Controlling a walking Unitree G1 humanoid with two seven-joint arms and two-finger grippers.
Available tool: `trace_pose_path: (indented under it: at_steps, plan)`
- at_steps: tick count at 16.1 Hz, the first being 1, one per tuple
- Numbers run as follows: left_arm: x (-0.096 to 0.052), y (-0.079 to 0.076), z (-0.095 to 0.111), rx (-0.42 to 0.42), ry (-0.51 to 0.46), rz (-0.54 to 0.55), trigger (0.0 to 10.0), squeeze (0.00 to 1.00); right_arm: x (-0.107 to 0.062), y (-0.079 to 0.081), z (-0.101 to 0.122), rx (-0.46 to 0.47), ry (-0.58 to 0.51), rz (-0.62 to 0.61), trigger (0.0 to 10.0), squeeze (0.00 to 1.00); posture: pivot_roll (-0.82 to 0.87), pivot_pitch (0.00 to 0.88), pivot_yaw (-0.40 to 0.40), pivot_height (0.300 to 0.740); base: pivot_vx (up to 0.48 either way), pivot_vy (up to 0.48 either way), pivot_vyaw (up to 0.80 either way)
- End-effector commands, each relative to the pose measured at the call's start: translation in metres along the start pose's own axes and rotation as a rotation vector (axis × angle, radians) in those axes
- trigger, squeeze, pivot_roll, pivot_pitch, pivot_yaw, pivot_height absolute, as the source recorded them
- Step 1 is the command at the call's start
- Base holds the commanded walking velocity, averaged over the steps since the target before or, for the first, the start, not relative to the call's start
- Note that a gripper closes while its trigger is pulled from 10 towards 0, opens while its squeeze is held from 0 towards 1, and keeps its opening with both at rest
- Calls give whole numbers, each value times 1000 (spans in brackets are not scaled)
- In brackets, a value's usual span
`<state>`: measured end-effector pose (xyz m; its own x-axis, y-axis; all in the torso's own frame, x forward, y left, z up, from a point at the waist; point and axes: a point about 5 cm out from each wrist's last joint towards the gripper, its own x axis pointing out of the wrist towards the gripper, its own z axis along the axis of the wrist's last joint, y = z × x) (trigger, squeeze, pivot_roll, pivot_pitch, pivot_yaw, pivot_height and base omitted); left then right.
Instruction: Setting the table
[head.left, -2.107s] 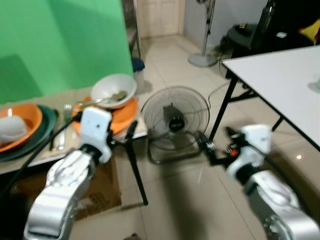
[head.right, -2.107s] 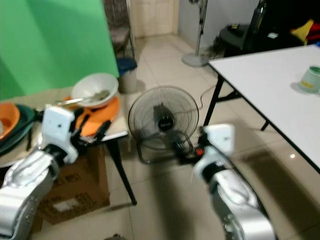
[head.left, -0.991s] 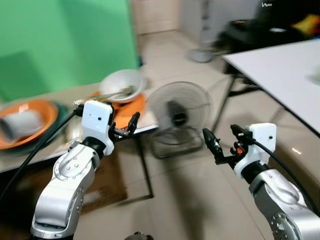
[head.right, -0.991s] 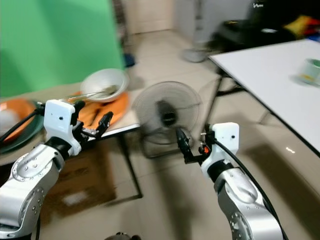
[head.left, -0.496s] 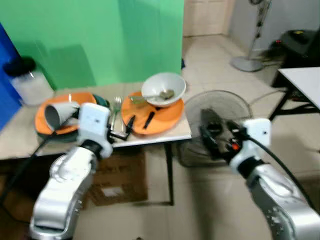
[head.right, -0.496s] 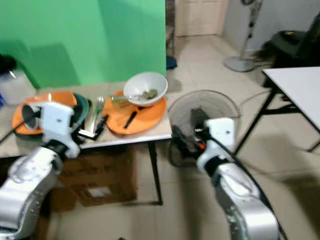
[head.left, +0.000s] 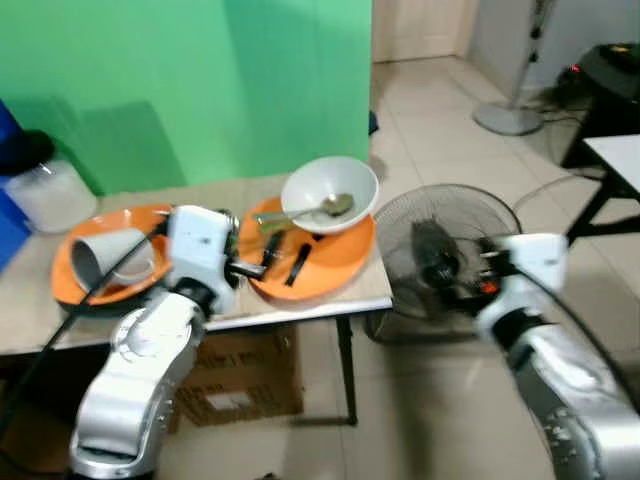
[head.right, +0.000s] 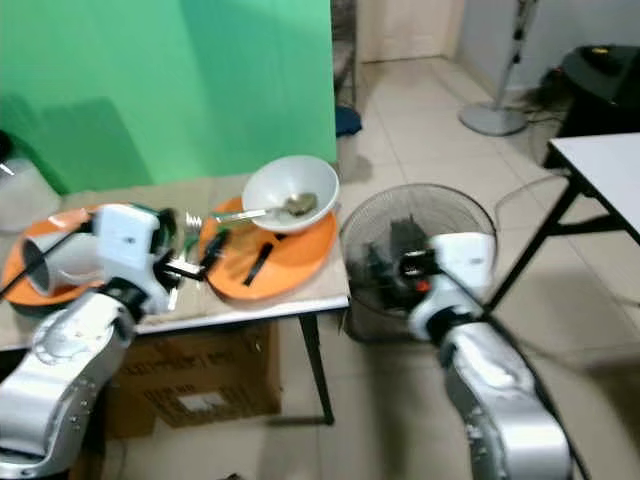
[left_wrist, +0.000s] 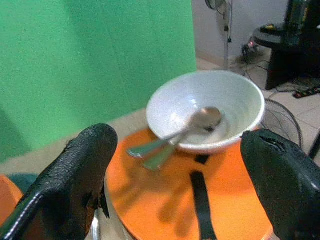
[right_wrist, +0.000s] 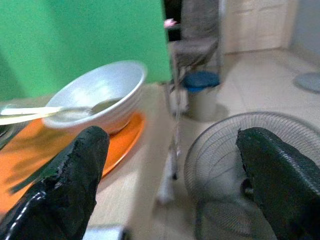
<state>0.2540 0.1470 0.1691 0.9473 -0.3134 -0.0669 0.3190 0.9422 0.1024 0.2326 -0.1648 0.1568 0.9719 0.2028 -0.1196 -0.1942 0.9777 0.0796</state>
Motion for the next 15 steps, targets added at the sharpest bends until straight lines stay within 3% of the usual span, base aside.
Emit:
trace_pose_path:
  at_steps: [1,12,15]
  plan:
    - [-2,8,2,17,-1,32,10000,0,1,9,4,13,-20,39,10000,0,53,0,77,740,296,0,0]
    - [-2,5,-1,11,9,-2,10000,0,-1,11,5,21,-13,34,10000,0,38,0,86,740,299,0,0]
    - [0,2,-2,23,17,-39,10000,0,-4,10,4,24,-8,28,10000,0,29,0,93,740,298,0,-727]
